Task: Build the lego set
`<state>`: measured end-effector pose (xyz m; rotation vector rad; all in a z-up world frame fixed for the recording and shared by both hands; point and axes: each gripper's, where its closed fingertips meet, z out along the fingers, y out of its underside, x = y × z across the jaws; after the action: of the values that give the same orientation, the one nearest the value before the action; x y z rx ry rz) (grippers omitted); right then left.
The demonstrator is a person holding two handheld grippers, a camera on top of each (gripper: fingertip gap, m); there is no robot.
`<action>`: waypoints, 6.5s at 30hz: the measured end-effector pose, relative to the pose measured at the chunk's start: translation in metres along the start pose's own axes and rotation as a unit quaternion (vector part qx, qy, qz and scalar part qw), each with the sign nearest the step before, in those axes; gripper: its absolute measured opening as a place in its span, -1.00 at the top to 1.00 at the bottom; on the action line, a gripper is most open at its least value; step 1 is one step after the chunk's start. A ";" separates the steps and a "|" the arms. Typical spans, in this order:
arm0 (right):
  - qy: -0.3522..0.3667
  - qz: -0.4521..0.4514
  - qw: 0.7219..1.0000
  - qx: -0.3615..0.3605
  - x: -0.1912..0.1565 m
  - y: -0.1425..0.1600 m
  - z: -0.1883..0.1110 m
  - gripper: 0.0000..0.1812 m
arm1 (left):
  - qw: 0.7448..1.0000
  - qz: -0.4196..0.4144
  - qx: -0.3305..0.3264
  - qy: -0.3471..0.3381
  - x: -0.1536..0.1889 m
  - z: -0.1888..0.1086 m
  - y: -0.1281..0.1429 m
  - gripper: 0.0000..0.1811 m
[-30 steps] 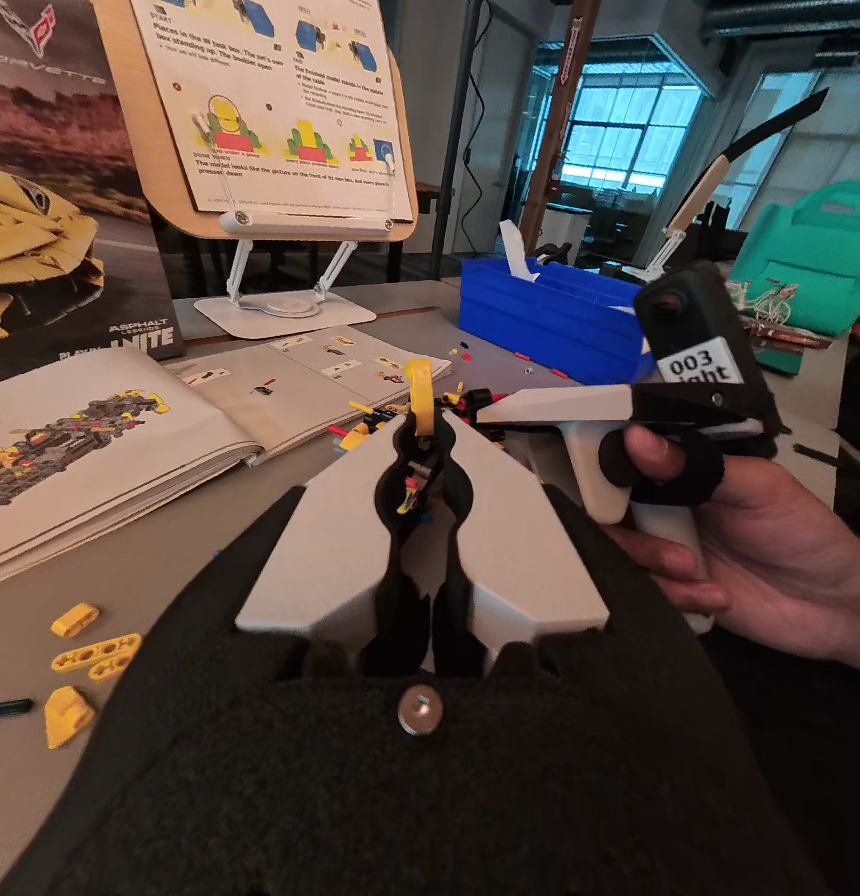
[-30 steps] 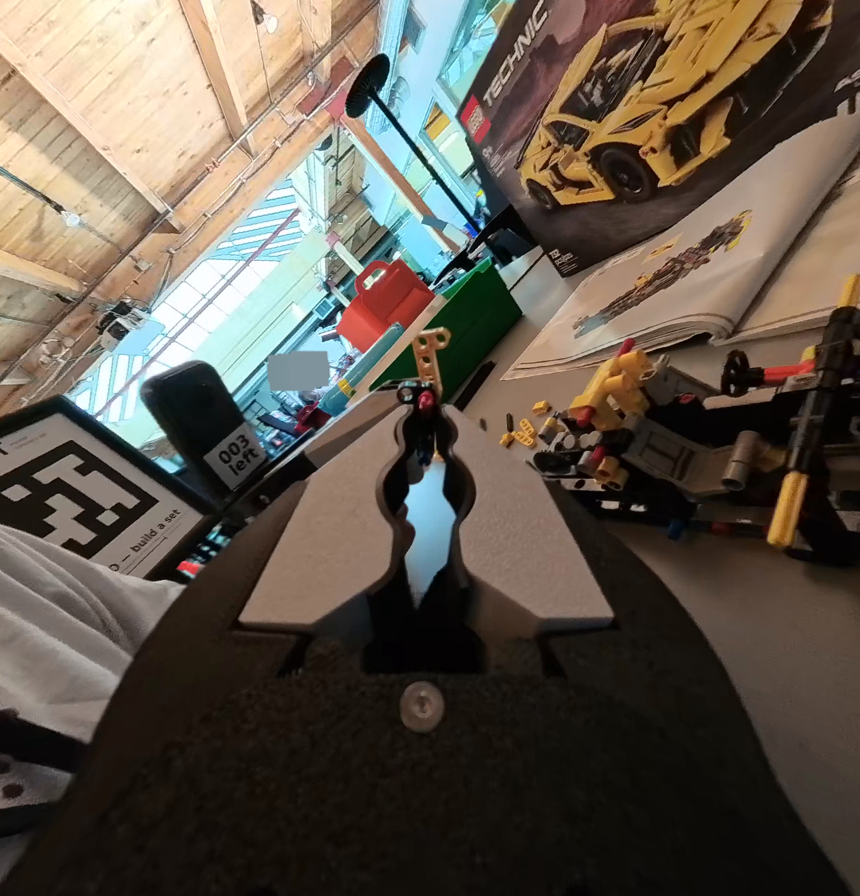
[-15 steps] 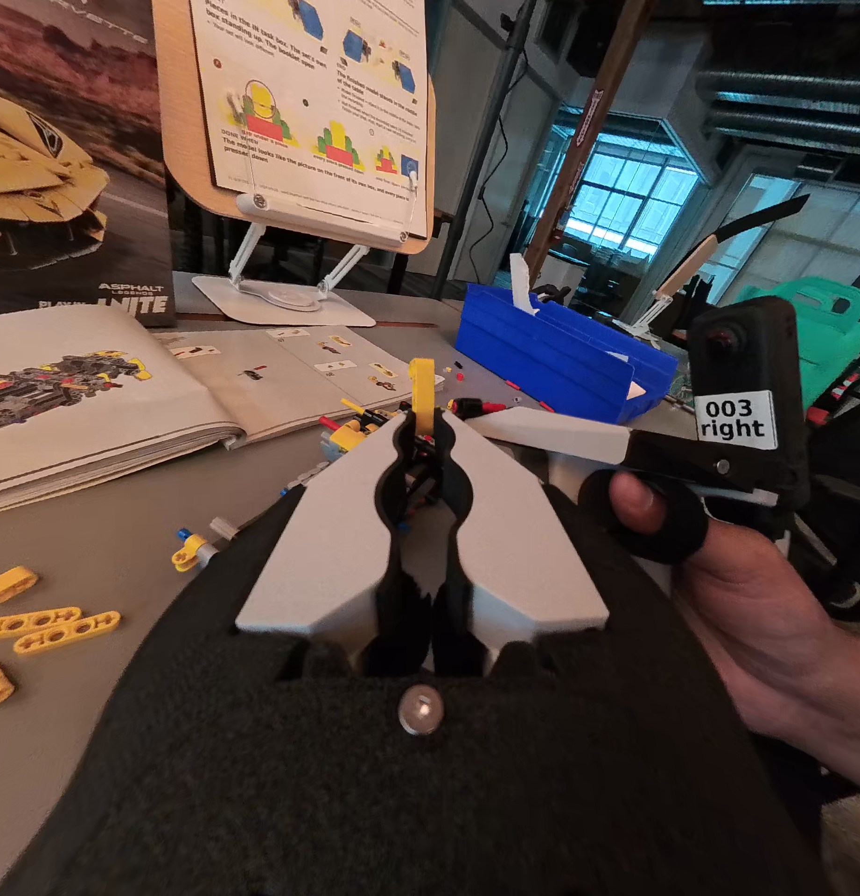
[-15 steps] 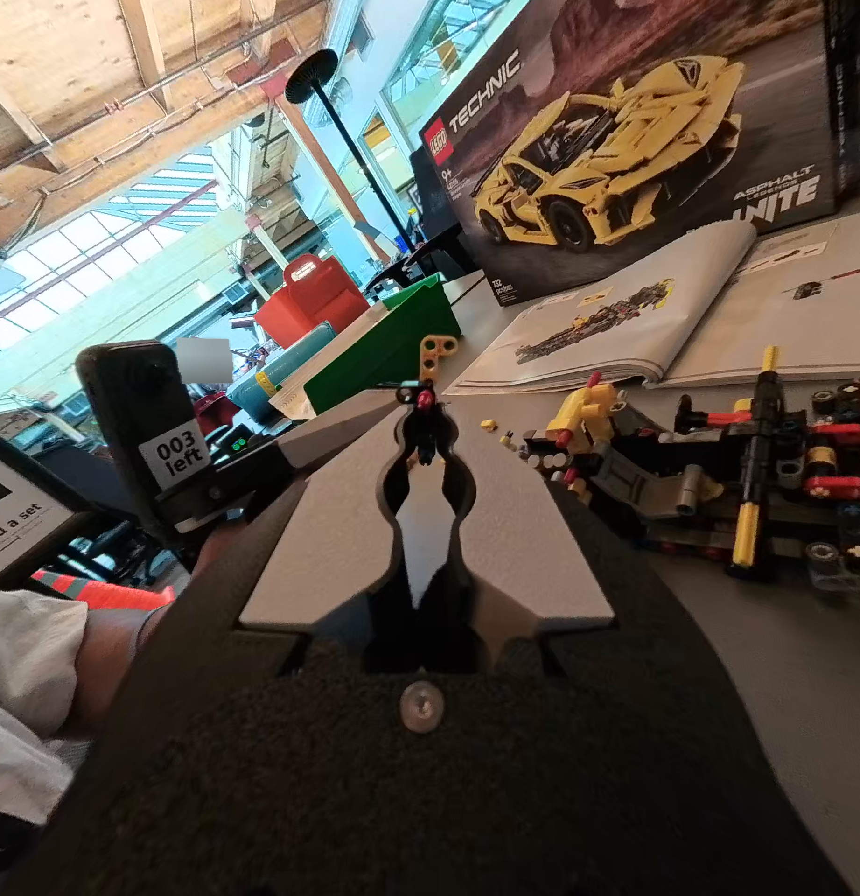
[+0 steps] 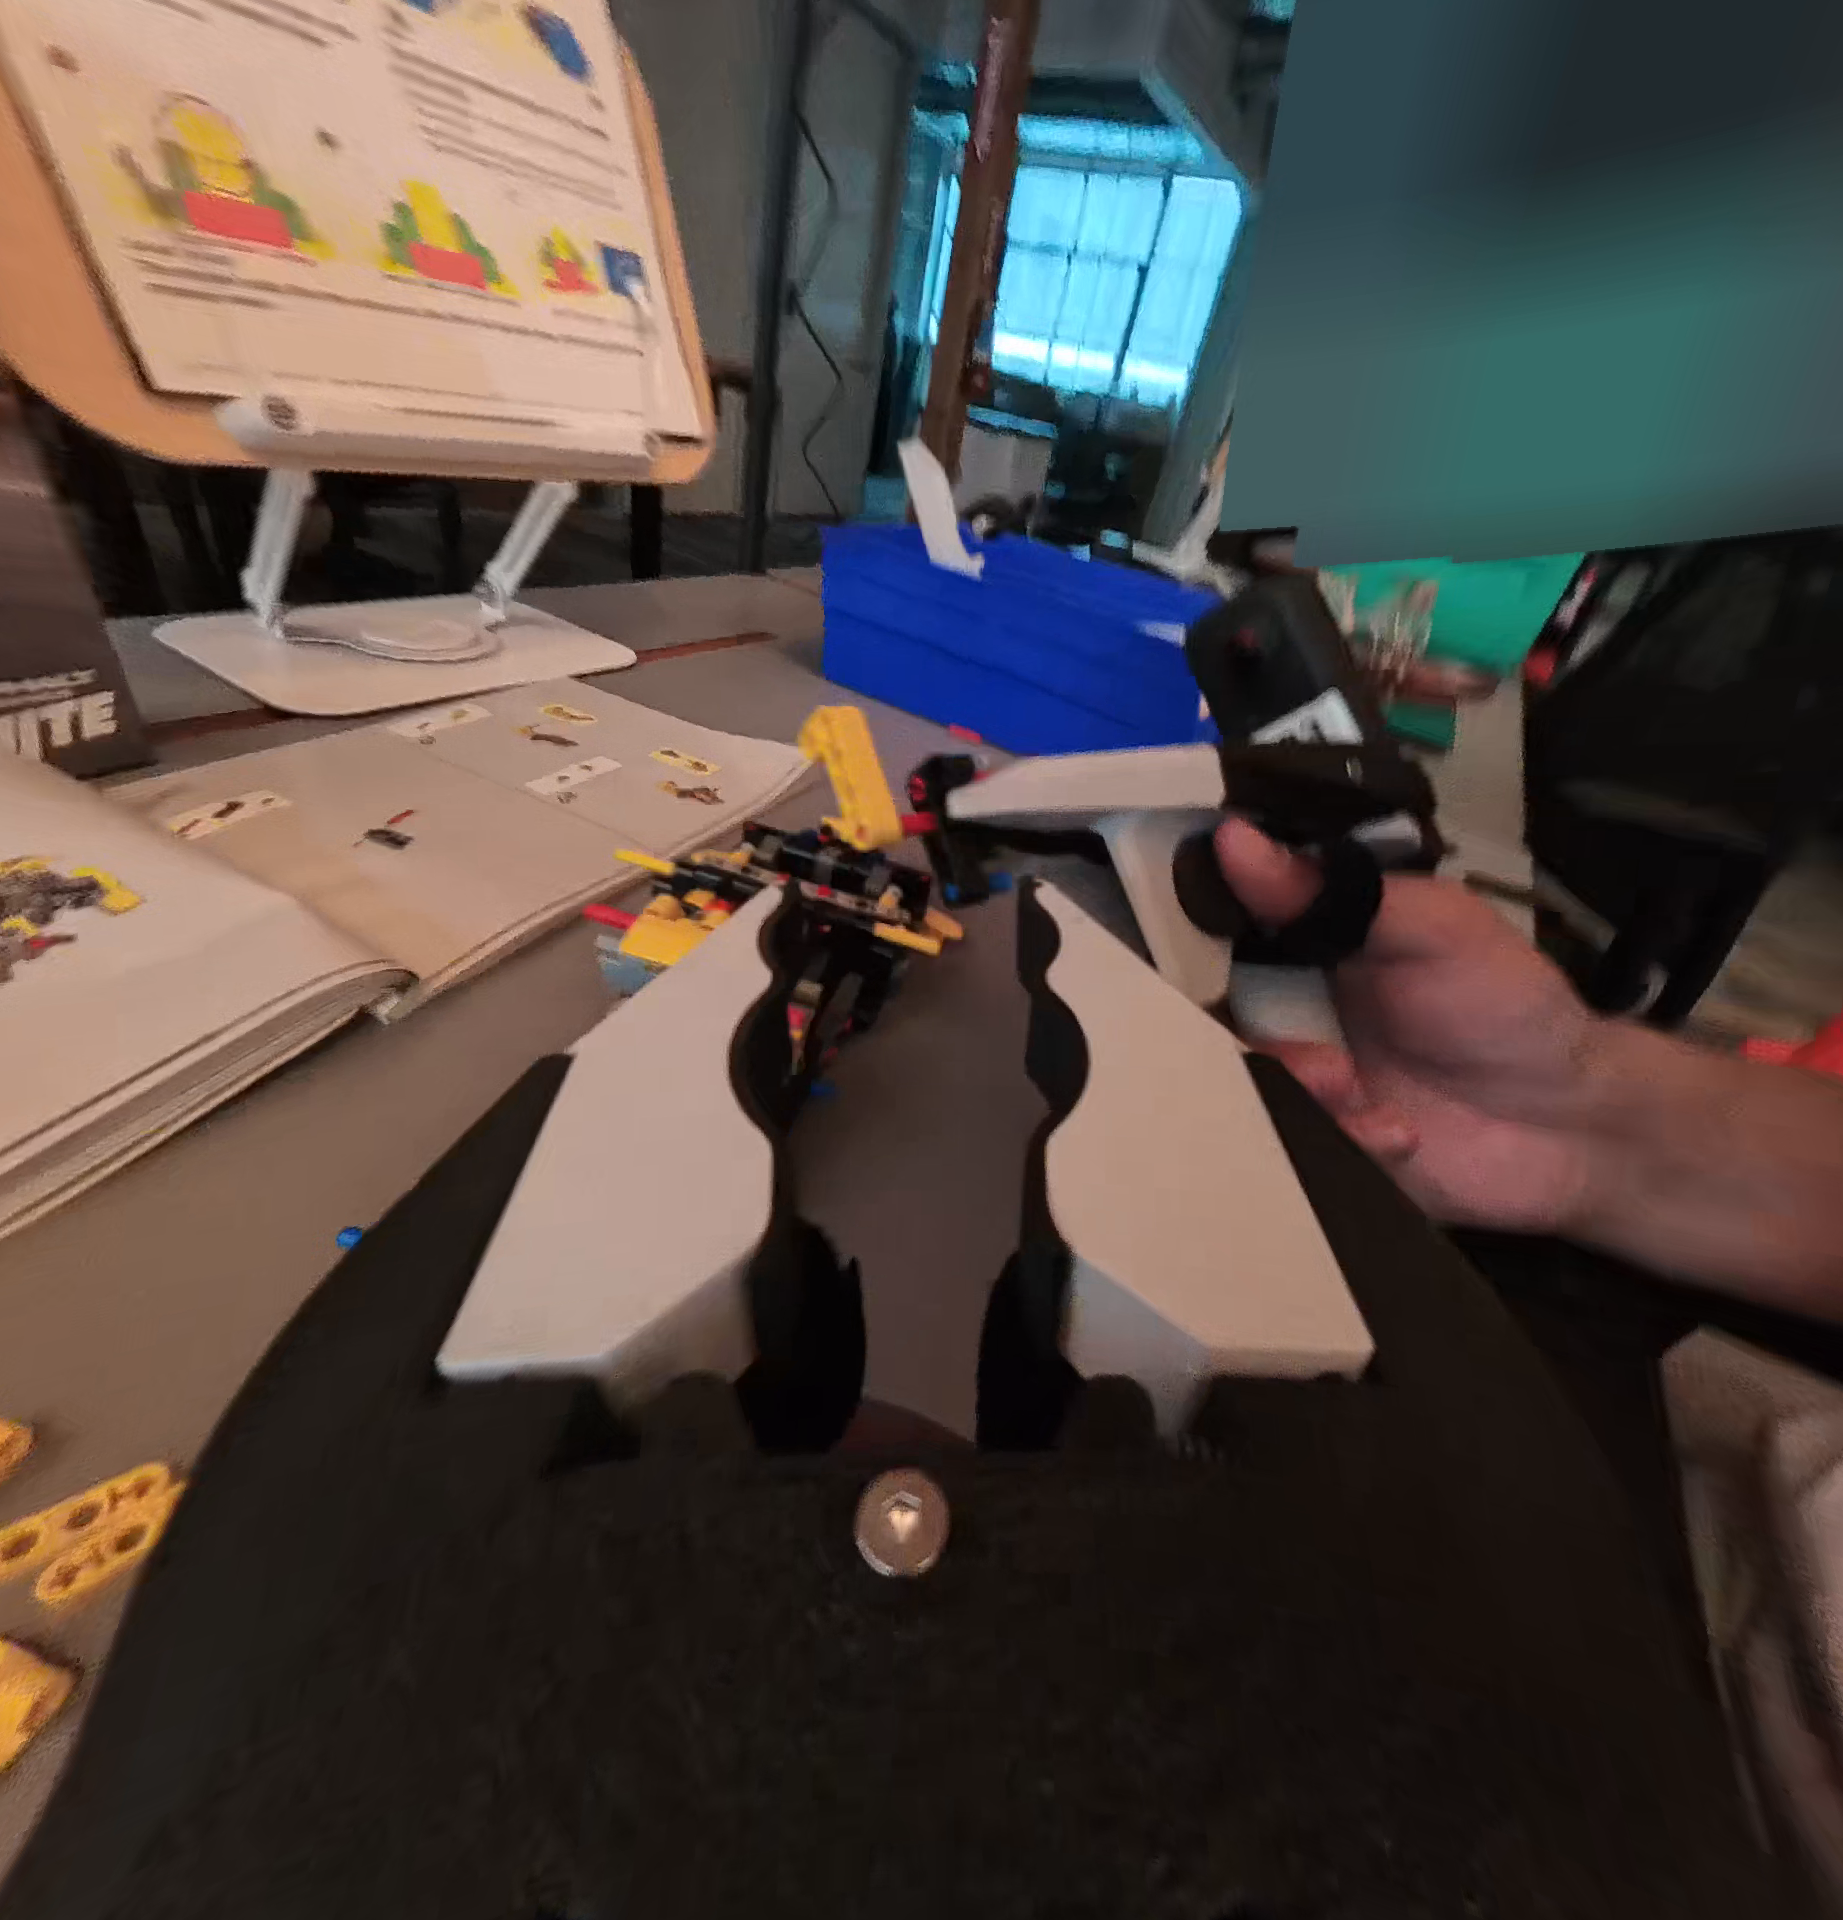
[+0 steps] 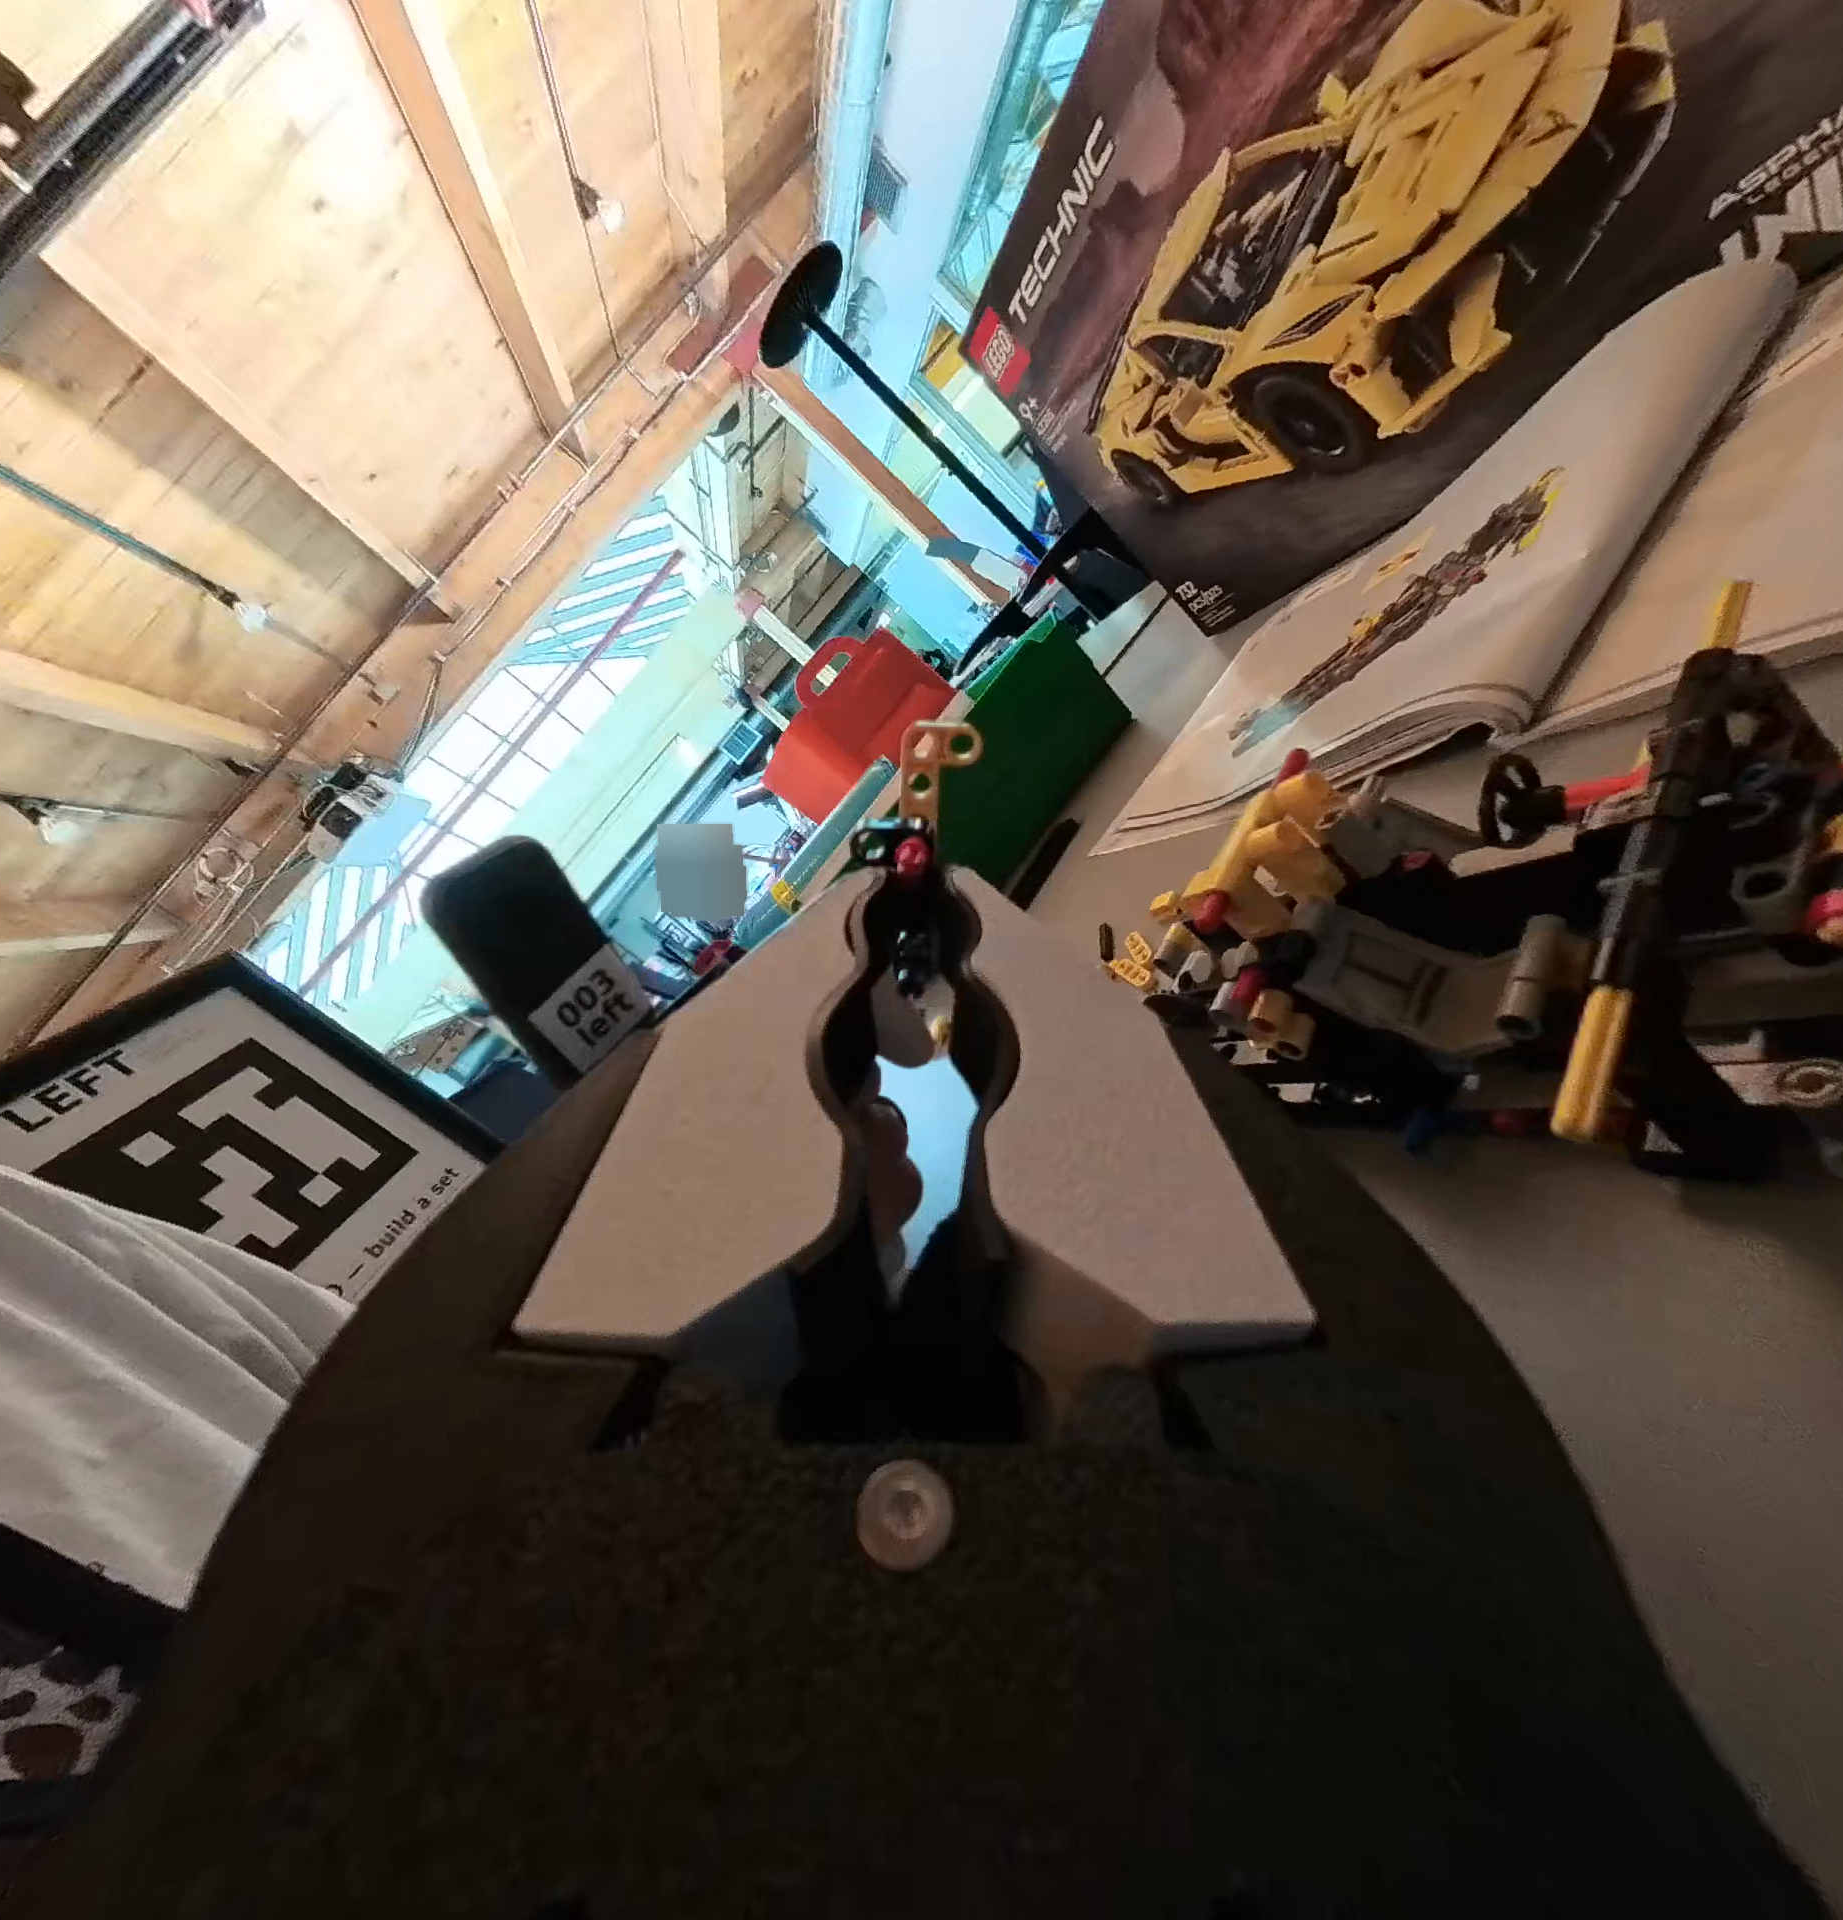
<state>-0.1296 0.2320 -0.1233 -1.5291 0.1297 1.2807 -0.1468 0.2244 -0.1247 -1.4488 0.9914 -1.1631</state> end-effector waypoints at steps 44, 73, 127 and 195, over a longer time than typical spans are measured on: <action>0.012 -0.066 0.997 -0.045 -0.009 0.019 0.009 0.94 | 0.988 0.110 -0.002 -0.110 0.004 0.007 0.001 0.66; 0.003 -0.086 0.989 -0.124 -0.008 0.004 -0.004 0.57 | 0.996 0.077 -0.006 -0.034 0.013 0.006 0.005 0.70; -0.161 -0.002 0.984 -0.081 -0.043 0.002 -0.014 0.85 | 0.986 -0.041 0.002 0.159 0.051 -0.001 0.001 0.92; 0.281 -0.292 0.805 -0.434 0.092 0.054 -0.083 0.92 | 0.977 -0.191 0.055 0.079 0.002 0.003 -0.006 0.84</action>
<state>-0.0736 0.1944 -0.2406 -2.4434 -0.6001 0.3140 -0.1433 0.2243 -0.1183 -1.5148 0.7575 -1.6078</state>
